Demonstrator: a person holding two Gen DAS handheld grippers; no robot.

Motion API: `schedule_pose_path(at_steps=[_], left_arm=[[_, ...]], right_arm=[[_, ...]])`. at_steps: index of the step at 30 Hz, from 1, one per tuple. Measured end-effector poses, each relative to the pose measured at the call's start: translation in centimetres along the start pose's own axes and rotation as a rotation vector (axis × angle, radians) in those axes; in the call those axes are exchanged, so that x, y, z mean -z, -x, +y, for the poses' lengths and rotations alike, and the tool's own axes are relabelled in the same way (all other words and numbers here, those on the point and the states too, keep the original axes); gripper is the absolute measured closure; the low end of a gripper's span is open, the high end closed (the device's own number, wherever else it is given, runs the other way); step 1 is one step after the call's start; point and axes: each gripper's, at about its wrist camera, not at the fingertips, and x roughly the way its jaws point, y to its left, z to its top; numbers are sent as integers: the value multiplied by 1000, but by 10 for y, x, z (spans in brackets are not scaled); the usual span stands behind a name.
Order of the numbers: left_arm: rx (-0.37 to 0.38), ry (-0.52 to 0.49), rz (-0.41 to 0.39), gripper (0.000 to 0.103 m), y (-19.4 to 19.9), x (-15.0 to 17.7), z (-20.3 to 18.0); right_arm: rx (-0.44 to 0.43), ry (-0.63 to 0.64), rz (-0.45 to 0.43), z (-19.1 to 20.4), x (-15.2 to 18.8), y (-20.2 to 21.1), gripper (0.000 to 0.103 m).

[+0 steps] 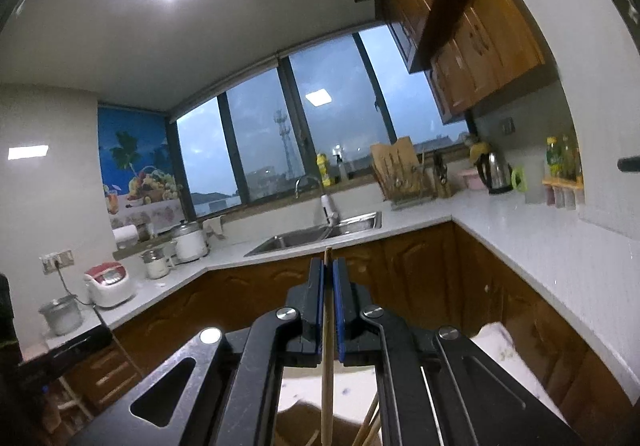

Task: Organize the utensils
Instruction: 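Lower the metal chopsticks into the holder and open both grippers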

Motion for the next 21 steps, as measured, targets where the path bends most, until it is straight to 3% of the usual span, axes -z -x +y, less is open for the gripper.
schedule_pose_path(at_steps=[13,17,21], left_arm=[[-43,64,81,101,-89,51,9],[-55,53,116,101,-102,53,5],[-65,50,106,101,-107,46,4]], right_arm=[[41,20,27,-13,68,-26,99],[56,7,52,-18,91,-22,98],[75,-8,51,-23,90,-19,98]])
